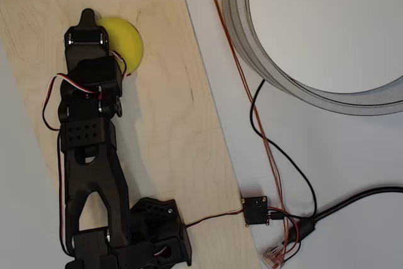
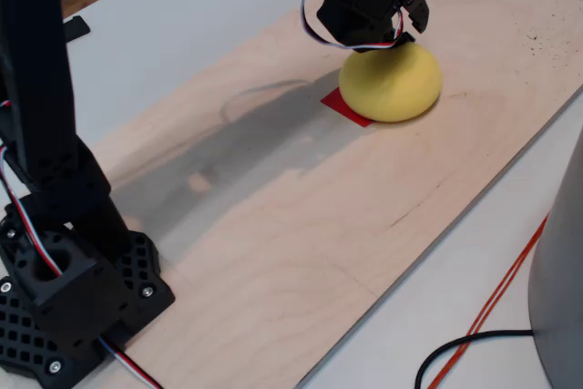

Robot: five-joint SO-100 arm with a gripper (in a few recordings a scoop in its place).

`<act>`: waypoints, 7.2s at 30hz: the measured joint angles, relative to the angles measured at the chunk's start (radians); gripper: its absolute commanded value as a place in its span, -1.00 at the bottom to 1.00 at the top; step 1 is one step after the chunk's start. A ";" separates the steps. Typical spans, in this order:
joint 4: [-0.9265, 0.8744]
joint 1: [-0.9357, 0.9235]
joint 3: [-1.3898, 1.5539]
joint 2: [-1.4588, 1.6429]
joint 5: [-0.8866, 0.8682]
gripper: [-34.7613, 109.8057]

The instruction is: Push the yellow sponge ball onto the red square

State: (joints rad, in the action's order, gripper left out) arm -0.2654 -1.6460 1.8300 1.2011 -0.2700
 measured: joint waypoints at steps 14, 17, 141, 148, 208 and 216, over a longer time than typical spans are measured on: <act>0.049 0.012 0.161 0.109 -0.020 -0.52; 0.052 0.014 0.178 0.123 -0.020 -0.52; 0.057 -0.163 0.402 0.367 0.086 -0.52; 0.057 -0.161 0.402 0.449 0.132 -0.52; 0.057 -0.009 0.393 0.736 0.209 -0.35; 0.057 -0.005 0.393 0.736 0.213 0.58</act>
State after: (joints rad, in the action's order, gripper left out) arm -0.2086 -1.6506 2.2227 1.9374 -0.0568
